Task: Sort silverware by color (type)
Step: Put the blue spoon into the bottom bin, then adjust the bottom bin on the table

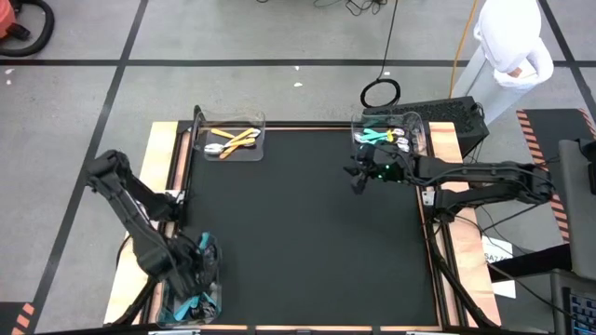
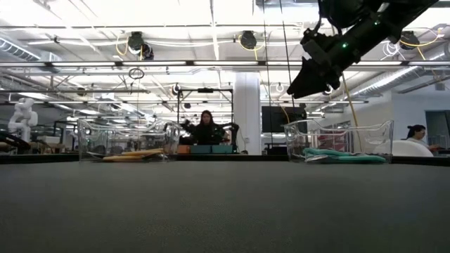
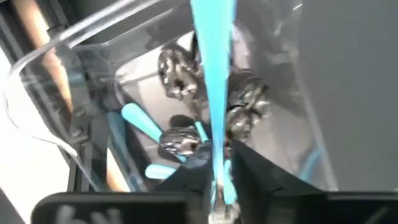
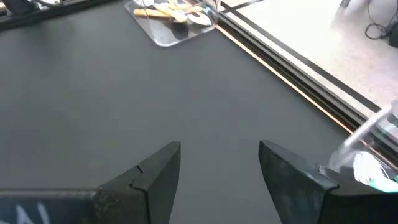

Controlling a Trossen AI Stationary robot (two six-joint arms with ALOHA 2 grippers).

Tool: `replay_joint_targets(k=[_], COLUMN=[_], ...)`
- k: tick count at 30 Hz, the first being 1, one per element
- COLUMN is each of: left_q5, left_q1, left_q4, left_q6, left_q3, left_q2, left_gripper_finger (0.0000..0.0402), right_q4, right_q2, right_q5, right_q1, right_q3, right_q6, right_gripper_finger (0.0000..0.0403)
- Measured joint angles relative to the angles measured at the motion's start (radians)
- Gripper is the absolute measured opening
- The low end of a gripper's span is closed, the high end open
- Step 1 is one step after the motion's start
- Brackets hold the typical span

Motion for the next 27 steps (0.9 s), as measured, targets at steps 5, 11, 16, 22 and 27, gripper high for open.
replay_joint_targets(k=[5,11,16,22,27], left_q5=[0.055,0.040,0.003,-0.002,-0.067], left_q1=[-0.003,0.001,0.028,0.078,0.150], left_q4=[-0.019,-0.115,-0.064,0.073,0.065], left_q6=[0.009,0.082,0.145,0.255,0.458], left_q3=[0.000,-0.008,-0.122,-0.284,-0.314], left_q2=[0.077,0.095,0.028,-0.046,-0.051], left_gripper_finger=[0.0142,0.0219,0.0227,0.0227,0.0228], right_q4=[-0.012,-0.018,-0.019,-0.019,-0.020], right_q2=[0.009,0.007,0.007,0.007,0.007], right_q5=[-0.003,-0.004,-0.003,-0.003,-0.003], right_q1=[0.004,0.037,0.065,0.091,0.104], right_q3=[0.000,0.000,0.000,0.000,0.000], right_q6=[0.004,0.026,0.037,0.055,0.067], right_gripper_finger=[0.0212,0.0212,0.0212,0.0212,0.0212])
